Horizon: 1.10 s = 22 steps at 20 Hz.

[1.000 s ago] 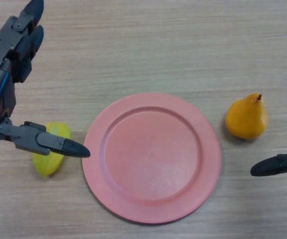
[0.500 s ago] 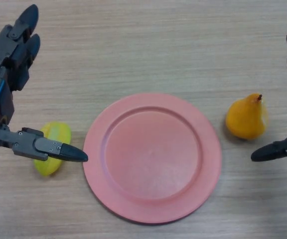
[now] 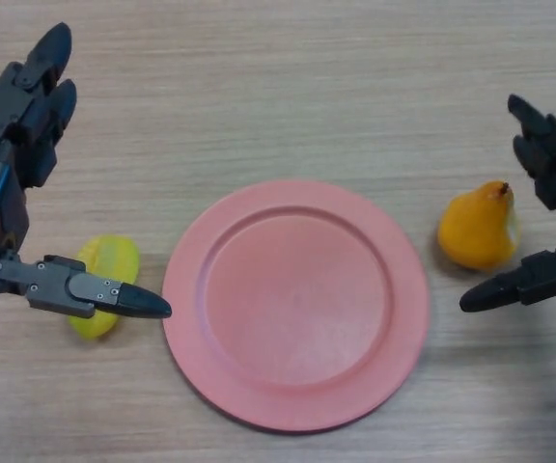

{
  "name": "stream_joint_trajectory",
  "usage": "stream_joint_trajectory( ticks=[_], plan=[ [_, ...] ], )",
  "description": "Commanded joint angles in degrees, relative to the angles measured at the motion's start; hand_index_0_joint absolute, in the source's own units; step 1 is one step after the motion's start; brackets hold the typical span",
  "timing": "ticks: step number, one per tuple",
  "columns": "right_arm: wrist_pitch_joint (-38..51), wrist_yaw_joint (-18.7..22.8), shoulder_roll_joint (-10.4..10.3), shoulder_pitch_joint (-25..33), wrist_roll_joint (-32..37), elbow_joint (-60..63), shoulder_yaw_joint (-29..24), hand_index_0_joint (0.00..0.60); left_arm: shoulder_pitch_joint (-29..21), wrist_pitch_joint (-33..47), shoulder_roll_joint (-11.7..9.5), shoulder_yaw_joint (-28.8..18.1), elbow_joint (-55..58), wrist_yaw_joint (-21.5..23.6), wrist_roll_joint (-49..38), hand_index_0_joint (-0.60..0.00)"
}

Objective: Pick up the yellow pear and place it on the plate

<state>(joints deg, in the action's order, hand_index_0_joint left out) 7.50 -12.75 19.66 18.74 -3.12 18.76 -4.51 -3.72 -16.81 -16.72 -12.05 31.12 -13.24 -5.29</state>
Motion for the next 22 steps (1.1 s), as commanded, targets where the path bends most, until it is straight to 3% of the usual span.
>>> stream_joint_trajectory(
  ticks=[1, 6, 12, 13, 14, 15, 16, 17, 18, 20, 22],
  plan=[
    [10.41, 3.51, 2.61, 4.75, -1.85, 1.01, -2.86, 0.000, -1.96, 3.22, -1.83, -1.84, 2.96, 2.22, -0.45, 0.000],
    [18.43, 5.98, 3.45, 9.80, -3.58, 15.30, -2.21, 0.000, -2.00, 0.23, -2.08, -2.29, 4.70, 2.28, -2.60, 0.000],
    [22.87, 5.98, 2.08, 12.89, -3.12, 23.99, -0.66, 0.000, -0.32, 1.16, -2.20, -3.34, 5.62, 1.55, -1.70, 0.000],
    [23.16, 5.95, 2.01, 13.02, -3.16, 24.37, -0.61, 0.050, -0.13, 1.52, -2.19, -3.34, 5.57, 1.51, -1.38, 0.000],
    [23.45, 5.91, 2.00, 13.11, -3.41, 24.84, -0.50, 0.200, 0.09, 1.71, -2.14, -3.46, 5.57, 1.38, -1.12, 0.000],
    [25.10, 7.27, 2.35, 13.57, -5.46, 26.47, -0.07, 0.300, 0.30, 1.67, -2.12, -3.62, 5.67, 1.19, -0.94, 0.000],
    [29.86, 13.17, 3.73, 15.30, -13.08, 31.38, 1.25, 0.450, 0.71, 1.33, -2.17, -4.02, 6.05, 0.69, -0.52, 0.000],
    [33.15, 22.01, 5.32, 17.35, -22.50, 35.74, 2.48, 0.548, 1.28, 1.23, -2.23, -4.31, 6.44, 0.16, 0.47, 0.000],
    [33.99, 30.11, 6.53, 18.65, -30.58, 38.11, 3.29, 0.600, 2.06, 0.95, -2.04, -4.36, 6.77, -0.44, 1.49, 0.000],
    [31.35, 34.47, 6.85, 18.38, -34.93, 36.86, 3.44, 0.600, 2.54, 0.09, -1.55, -4.29, 7.13, -0.90, 2.18, 0.000],
    [30.04, 34.14, 6.35, 18.24, -34.61, 35.51, 2.75, 0.600, 2.43, -0.36, -1.34, -4.96, 7.58, -0.96, 2.23, 0.000]
  ],
)
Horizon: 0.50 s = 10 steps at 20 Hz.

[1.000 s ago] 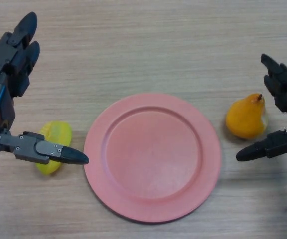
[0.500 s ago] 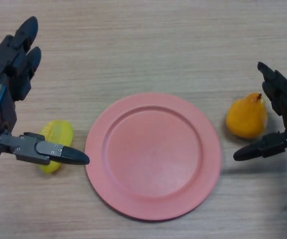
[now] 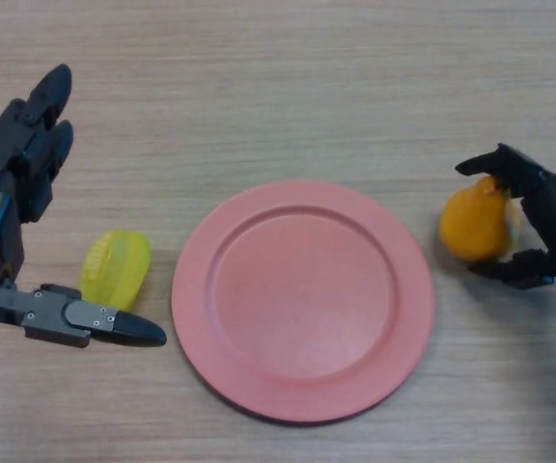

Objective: Pick up the yellow pear and place it on the plate

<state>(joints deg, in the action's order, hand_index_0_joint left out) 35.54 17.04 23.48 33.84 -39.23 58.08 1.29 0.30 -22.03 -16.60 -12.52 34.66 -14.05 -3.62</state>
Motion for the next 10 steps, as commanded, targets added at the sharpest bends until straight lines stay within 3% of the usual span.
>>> stream_joint_trajectory(
  ticks=[1, 2, 5, 8, 10],
  plan=[
    [1.46, 4.15, 2.56, 2.94, 1.44, -4.68, -3.12, 0.600, -1.50, 5.08, -1.31, -4.53, 3.94, -0.07, 0.66, 0.000],
    [0.35, 1.68, 2.03, 1.87, 4.03, -8.12, -4.32, 0.600, -0.93, 5.09, -1.19, -4.39, 3.72, -0.10, 1.25, 0.000],
    [-4.02, 0.60, 1.82, -0.27, 3.06, -16.69, -4.18, 0.600, -0.80, 4.62, -0.87, -4.32, 3.55, -0.22, 1.58, 0.000],
    [-10.39, -8.28, -2.59, -5.20, 10.14, -33.17, -4.51, 0.600, -0.60, 4.05, -0.82, -4.54, 3.49, -0.78, 1.26, 0.000],
    [-14.57, -11.34, -4.88, -7.15, 11.21, -41.23, -2.87, 0.600, -1.02, 3.84, -0.93, -4.69, 3.20, -0.92, 0.81, 0.000]
  ],
)
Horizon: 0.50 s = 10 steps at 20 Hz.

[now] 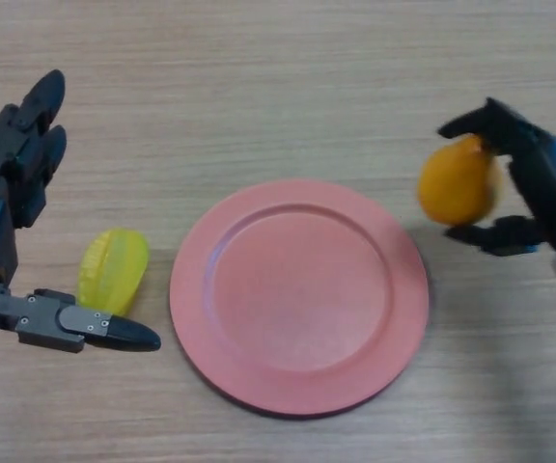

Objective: Pick up the yellow pear and place it on the plate

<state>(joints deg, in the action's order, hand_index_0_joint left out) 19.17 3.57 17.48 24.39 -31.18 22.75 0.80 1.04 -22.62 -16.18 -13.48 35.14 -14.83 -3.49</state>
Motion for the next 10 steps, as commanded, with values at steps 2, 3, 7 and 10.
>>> stream_joint_trajectory(
  ticks=[2, 3, 7, 10],
  plan=[
    [-3.07, -2.75, -2.57, -0.58, 8.28, -13.37, -0.81, 0.600, -2.31, 3.57, -1.99, -3.95, 2.76, -0.71, 0.44, 0.000],
    [-6.57, -4.90, -4.18, -2.03, 11.69, -17.06, 0.11, 0.600, -2.62, 3.18, -2.21, -3.96, 2.67, -0.85, 0.51, 0.000],
    [-13.96, -4.28, -6.44, -6.34, 17.85, -23.60, 6.20, 0.600, -4.20, 2.77, -2.43, -2.96, 2.46, 0.25, 0.37, 0.000],
    [-15.60, -0.60, -6.58, -7.27, 19.54, -22.43, 9.64, 0.600, -4.41, 3.32, -2.35, -2.08, 2.24, 0.72, 0.77, 0.000]
  ],
)
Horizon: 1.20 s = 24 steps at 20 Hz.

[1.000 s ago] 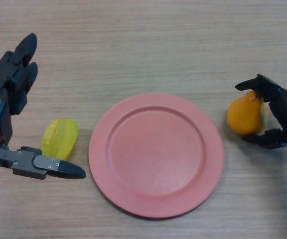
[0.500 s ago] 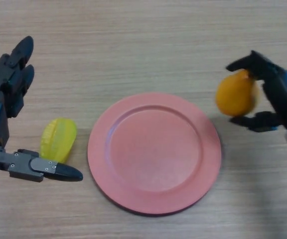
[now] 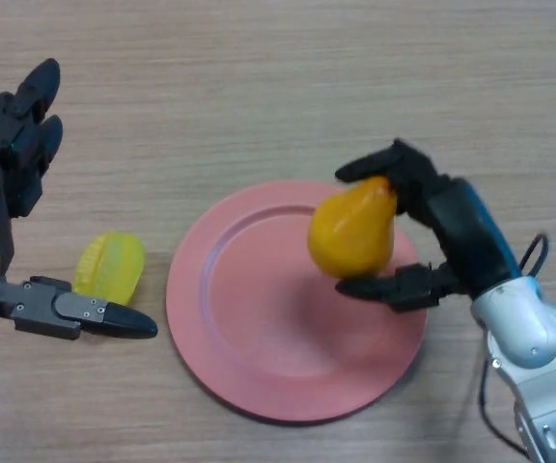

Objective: Pick up the yellow pear and place it on the plate

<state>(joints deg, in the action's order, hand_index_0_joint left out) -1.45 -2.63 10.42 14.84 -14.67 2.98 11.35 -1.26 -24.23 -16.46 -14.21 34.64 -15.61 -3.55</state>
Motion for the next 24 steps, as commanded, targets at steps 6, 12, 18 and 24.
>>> stream_joint_trajectory(
  ticks=[6, 12, 18, 24],
  plan=[
    [1.58, 11.10, 0.46, -0.52, 7.99, -2.85, 5.08, 0.600, -1.22, 5.35, -1.86, -2.14, 3.15, 0.46, 0.34, 0.000],
    [-8.01, 2.03, 0.46, -4.79, 13.87, -10.16, 5.52, 0.252, -0.61, 6.82, -1.87, -2.99, 2.79, 0.65, 0.91, 0.000],
    [-10.22, -0.37, 0.46, -5.16, 16.50, -15.01, 3.33, 0.000, -0.35, 5.47, -1.82, -2.98, 3.39, -0.14, 1.05, 0.000],
    [-16.01, 0.74, 0.46, -5.00, 22.37, -21.74, 0.80, 0.000, -0.77, 5.18, -1.61, -2.05, 3.34, 0.16, 0.84, 0.000]
  ],
)
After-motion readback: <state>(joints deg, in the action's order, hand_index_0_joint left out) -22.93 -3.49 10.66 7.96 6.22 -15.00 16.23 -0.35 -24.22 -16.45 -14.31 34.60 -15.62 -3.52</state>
